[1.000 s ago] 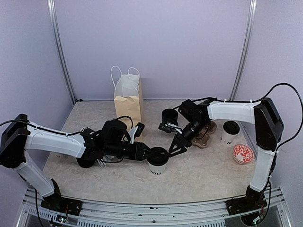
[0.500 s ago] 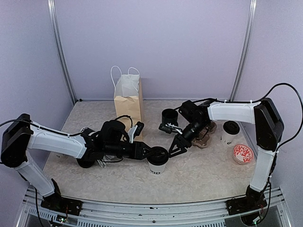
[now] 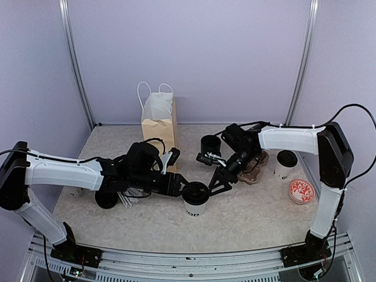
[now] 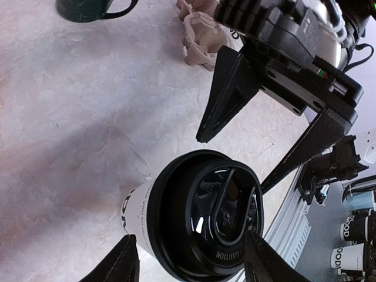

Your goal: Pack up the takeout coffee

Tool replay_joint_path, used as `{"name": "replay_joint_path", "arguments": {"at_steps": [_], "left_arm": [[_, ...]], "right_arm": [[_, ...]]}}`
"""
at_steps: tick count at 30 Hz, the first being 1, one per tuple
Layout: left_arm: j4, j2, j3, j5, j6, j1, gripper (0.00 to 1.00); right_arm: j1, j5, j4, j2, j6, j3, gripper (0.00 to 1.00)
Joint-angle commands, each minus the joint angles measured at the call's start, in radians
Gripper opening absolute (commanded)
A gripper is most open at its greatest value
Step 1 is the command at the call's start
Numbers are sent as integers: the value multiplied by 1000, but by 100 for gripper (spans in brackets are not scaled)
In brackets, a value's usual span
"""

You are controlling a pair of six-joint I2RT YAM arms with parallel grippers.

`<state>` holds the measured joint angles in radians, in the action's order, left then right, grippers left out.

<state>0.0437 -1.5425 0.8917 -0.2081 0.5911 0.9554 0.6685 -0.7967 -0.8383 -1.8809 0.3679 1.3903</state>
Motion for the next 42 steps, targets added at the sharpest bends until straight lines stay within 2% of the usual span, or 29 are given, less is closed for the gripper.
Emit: {"name": "replay_joint_path", "arguments": {"at_steps": [1,7,12,31,42], "left_arm": [[-81,72,-2,42,91,-12,59],[-10,90,-82,-47,174,-30,44],[11,58,-80,-72,182,-29,39],[-14,-23,-110,-86,187,-70,33],[-187,-119,-88,-32,187,-87,27]], "right_arm": [[4,-15,-4,14,9,22,67],[-2,-19,-4,3,9,21,64],[-3,-21,-5,-3,9,23,63],[-1,-28,3,-49,0,32,60],[-19,95,24,-124,-81,29,51]]}}
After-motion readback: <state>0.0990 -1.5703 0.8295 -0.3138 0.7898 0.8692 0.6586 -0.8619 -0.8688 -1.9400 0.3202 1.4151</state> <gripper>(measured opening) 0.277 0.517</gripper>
